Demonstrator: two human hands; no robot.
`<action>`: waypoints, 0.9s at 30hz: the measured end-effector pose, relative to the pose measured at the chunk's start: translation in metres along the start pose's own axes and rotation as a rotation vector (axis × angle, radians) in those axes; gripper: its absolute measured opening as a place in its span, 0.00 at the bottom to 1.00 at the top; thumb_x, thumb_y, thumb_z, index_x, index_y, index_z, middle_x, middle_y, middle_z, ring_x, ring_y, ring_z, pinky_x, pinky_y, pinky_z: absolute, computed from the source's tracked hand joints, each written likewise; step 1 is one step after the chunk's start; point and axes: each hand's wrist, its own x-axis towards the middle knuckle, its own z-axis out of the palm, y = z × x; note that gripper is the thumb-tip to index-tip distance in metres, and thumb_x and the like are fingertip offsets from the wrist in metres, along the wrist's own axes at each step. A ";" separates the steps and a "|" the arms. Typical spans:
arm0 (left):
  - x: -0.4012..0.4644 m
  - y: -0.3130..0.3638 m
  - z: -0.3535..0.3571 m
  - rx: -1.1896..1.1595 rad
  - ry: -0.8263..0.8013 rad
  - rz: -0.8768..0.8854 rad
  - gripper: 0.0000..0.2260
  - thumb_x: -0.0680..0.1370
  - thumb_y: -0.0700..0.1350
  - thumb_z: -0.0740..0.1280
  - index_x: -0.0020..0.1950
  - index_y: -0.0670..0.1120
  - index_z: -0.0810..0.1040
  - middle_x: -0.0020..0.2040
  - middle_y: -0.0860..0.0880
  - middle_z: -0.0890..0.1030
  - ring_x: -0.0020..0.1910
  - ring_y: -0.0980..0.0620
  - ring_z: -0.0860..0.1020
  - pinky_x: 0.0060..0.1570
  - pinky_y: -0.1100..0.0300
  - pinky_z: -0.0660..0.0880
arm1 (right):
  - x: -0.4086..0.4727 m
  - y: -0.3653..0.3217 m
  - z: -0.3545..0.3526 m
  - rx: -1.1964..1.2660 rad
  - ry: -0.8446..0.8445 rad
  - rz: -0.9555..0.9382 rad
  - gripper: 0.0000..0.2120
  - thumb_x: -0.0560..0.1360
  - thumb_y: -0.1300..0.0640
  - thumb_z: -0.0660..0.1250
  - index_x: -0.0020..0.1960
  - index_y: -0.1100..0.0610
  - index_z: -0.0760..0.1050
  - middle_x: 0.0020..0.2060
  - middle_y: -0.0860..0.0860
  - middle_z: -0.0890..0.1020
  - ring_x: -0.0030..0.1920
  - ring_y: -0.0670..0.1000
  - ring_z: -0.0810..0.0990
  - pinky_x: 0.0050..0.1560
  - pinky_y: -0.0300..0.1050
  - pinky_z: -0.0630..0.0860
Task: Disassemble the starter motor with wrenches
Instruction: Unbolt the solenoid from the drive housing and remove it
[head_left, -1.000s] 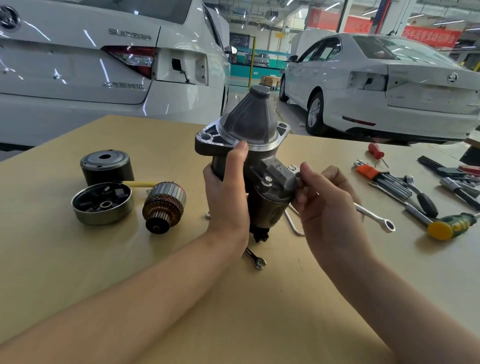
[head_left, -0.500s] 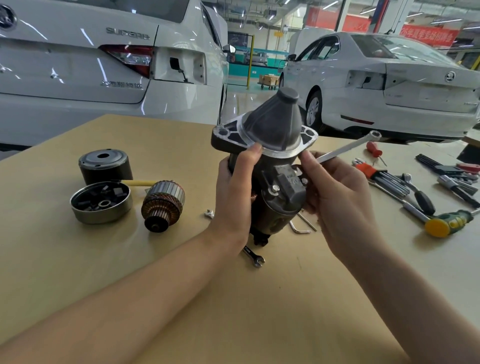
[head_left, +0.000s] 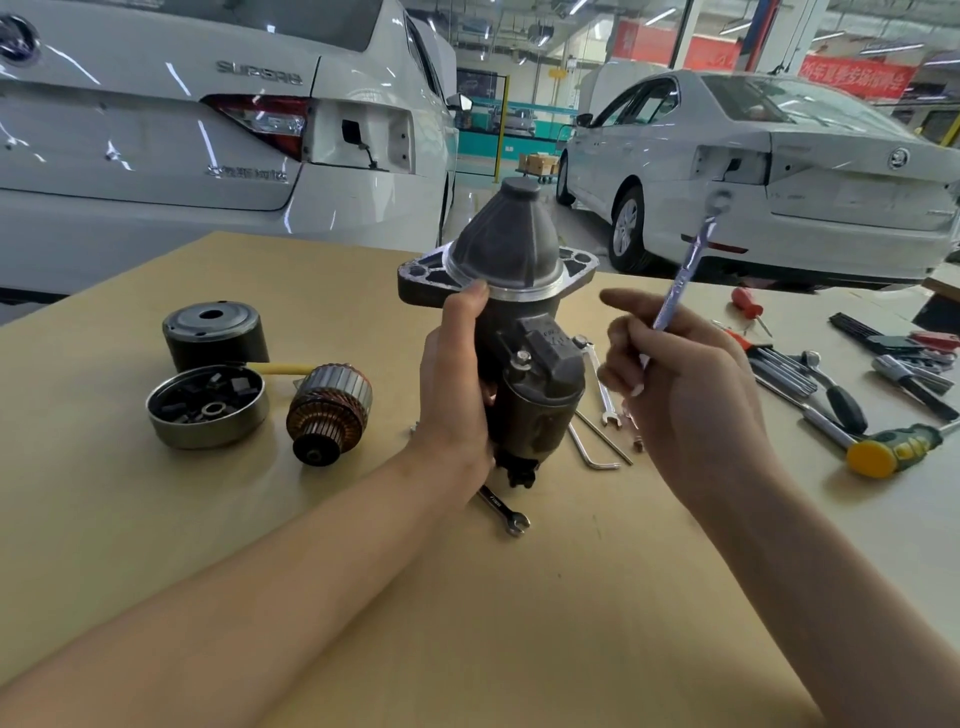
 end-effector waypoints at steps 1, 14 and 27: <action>0.001 0.000 -0.001 -0.017 -0.015 -0.002 0.28 0.66 0.63 0.66 0.56 0.44 0.80 0.49 0.43 0.84 0.52 0.43 0.83 0.53 0.49 0.79 | -0.001 0.000 -0.001 -0.089 -0.013 0.006 0.11 0.78 0.68 0.57 0.48 0.62 0.79 0.29 0.50 0.70 0.28 0.46 0.66 0.31 0.38 0.66; 0.003 0.002 -0.006 -0.005 -0.094 -0.053 0.31 0.68 0.65 0.61 0.60 0.44 0.79 0.46 0.48 0.85 0.46 0.51 0.83 0.45 0.56 0.78 | -0.002 0.009 -0.001 -0.234 -0.171 0.049 0.07 0.73 0.56 0.68 0.48 0.54 0.84 0.26 0.51 0.66 0.26 0.46 0.61 0.25 0.38 0.59; 0.004 0.003 -0.005 -0.023 -0.123 -0.066 0.30 0.71 0.64 0.61 0.62 0.44 0.78 0.50 0.46 0.84 0.48 0.49 0.83 0.43 0.57 0.79 | 0.001 0.012 -0.003 -0.112 -0.169 0.124 0.06 0.69 0.53 0.72 0.41 0.55 0.77 0.24 0.47 0.63 0.22 0.45 0.58 0.21 0.35 0.58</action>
